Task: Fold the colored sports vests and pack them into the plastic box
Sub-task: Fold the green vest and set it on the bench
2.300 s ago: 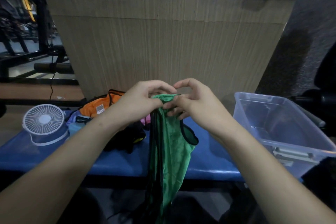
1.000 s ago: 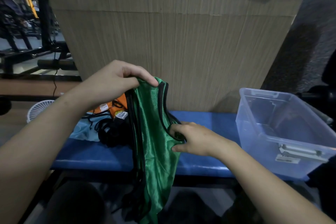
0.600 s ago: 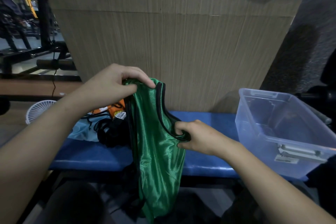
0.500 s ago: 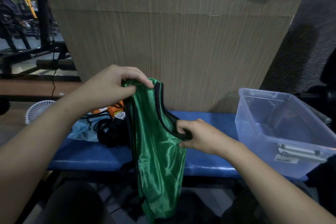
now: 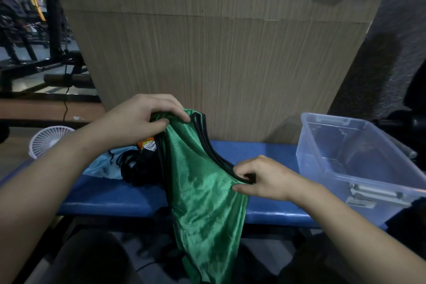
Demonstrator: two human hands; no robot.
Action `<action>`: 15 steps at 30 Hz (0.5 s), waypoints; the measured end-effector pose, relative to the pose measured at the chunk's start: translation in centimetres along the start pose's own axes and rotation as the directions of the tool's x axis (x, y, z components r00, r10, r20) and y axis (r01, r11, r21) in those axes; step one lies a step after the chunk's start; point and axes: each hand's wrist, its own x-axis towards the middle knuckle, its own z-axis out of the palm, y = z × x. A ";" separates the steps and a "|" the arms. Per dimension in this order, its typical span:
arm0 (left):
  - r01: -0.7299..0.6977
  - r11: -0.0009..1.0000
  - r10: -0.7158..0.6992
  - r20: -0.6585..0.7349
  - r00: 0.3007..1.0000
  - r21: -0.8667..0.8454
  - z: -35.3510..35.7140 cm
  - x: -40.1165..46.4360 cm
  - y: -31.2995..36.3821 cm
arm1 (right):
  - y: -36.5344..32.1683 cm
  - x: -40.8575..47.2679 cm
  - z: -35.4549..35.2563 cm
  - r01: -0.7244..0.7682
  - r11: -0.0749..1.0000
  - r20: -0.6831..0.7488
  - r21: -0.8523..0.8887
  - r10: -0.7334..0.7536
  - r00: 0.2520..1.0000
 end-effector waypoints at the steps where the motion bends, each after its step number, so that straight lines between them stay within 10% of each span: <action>1: -0.008 1.000 0.008 -0.004 1.000 0.001 0.1 0.0 -0.2 | -0.1 -0.1 -0.1 0.019 1.000 -0.004 -0.001 -0.019 1.000; 15: 0.019 0.999 -0.019 0.010 1.000 -0.033 0.4 -0.6 -1.3 | 0.1 -1.1 0.6 -0.053 0.996 0.046 -0.078 0.056 0.997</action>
